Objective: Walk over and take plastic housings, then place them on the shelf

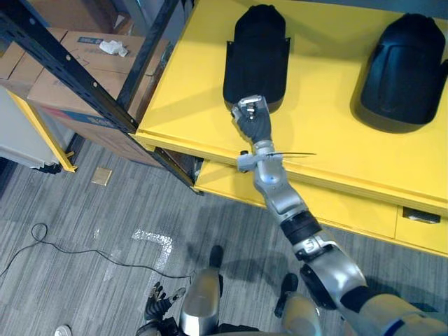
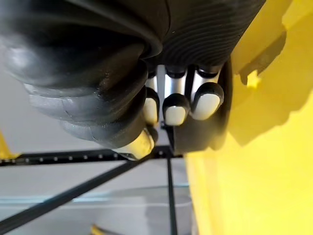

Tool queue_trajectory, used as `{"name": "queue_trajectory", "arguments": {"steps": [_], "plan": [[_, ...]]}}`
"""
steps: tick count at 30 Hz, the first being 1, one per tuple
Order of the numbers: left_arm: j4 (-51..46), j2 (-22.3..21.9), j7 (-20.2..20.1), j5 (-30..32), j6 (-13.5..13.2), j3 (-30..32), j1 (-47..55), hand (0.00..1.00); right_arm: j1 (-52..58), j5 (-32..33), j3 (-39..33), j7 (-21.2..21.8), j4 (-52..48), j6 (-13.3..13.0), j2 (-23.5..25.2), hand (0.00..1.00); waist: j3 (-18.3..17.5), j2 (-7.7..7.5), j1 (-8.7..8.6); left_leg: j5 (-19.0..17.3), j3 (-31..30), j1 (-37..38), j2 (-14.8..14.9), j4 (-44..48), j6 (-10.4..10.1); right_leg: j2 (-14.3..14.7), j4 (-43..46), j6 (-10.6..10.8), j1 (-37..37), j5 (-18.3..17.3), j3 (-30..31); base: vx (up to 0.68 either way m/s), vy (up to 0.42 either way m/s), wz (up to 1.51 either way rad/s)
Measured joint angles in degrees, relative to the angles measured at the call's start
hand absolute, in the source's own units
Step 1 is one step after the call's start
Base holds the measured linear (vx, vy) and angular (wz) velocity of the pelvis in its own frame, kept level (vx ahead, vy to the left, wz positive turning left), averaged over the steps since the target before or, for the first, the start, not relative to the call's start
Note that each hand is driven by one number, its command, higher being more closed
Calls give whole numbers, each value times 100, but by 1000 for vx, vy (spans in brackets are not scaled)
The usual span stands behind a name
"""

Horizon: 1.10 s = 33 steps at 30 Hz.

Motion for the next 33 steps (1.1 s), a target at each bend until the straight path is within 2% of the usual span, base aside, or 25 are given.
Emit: {"name": "queue_trajectory", "arguments": {"steps": [5, 6, 10, 16, 18, 19, 21, 23, 24, 25, 27, 30, 33], "plan": [[13, 20, -5, 9, 4, -41, 1, 0, -6, -181, 11, -10, 0, 0, -3, 100, 23, 48, 0, 39, -2, 15, 7, -50, -10, -3, 56, 0, -26, -19, -2, -8, 0, 0], [18, 20, -4, 10, 0, -40, 0, 0, -30, -182, 11, -8, 0, -2, -3, 0, 23, 48, -1, 72, 2, 25, 7, -94, -11, -5, 56, 0, -38, -18, -1, 0, 0, 0], [34, 17, -15, 24, -26, -39, 0, 0, -183, -173, 30, -3, -73, -97, -3, 0, 23, 48, -9, 114, 23, 54, 28, -135, -22, 13, 60, 0, -46, -17, 21, 3, -7, -2], [77, 15, -9, 154, -64, -23, 9, 0, -30, -169, -17, -23, -1416, -255, -39, 0, 11, 21, -60, 193, 157, 435, 123, -400, -74, 98, -64, -5, 210, -6, 98, 3, -20, -10], [86, 27, -5, 309, -90, 25, 51, 0, 92, -169, -80, -20, -1543, -232, -44, 0, -50, -89, -143, 255, 176, 512, 158, -566, -101, 146, -163, -22, 241, 37, 101, 9, -33, -5], [99, 92, -5, 357, -113, 33, 59, 0, 209, -169, -152, -19, -1540, -165, -52, 0, -108, -187, -163, 299, 200, 519, 208, -661, -115, 219, -308, -43, 255, 120, 104, 20, -34, -9], [131, 96, 2, 380, -130, 87, 57, 0, 361, -158, -239, -24, -1532, -110, -51, 0, -149, -270, -166, 334, 229, 596, 248, -759, -128, 275, -482, -53, 348, 206, 109, 34, -19, -11], [303, 85, 27, 466, -139, 251, 64, 0, 618, -66, -306, -25, -1505, -48, -59, 0, -270, -435, -170, 340, 335, 798, 279, -881, -133, 327, -776, -41, 581, 310, 133, 60, -10, -17], [319, 94, 45, 520, -128, 251, 68, 0, 641, -15, -339, -23, -1505, -24, -68, 0, -304, -469, -178, 340, 349, 839, 286, -913, -134, 340, -836, -41, 627, 332, 137, 64, -16, -13], [362, 139, 117, 586, -117, 261, 73, 0, 707, 181, -385, -21, -1464, 61, -83, 0, -513, -568, -178, 342, 390, 832, 305, -941, -136, 374, -972, -49, 642, 390, 159, 52, -14, -9], [421, 132, 173, 585, -112, 314, 71, 0, 718, 236, -403, -16, -1328, 160, -84, 0, -607, -610, -178, 342, 407, 879, 308, -946, -136, 382, -1043, -45, 715, 408, 163, 53, -11, -6], [527, 88, 265, 582, 0, 430, 72, 0, 760, 452, -394, -24, -773, 556, -74, 0, -777, -647, -170, 341, 437, 1059, 315, -961, -137, 400, -1134, -43, 936, 412, 157, 14, -3, -1], [526, 76, 265, 550, 49, 515, 71, 0, 758, 680, -501, -315, -192, 714, -39, 0, -784, -639, -159, 340, 423, 1049, 346, -938, -138, 432, -1130, -64, 943, 443, 151, -31, -8, 1]]}}
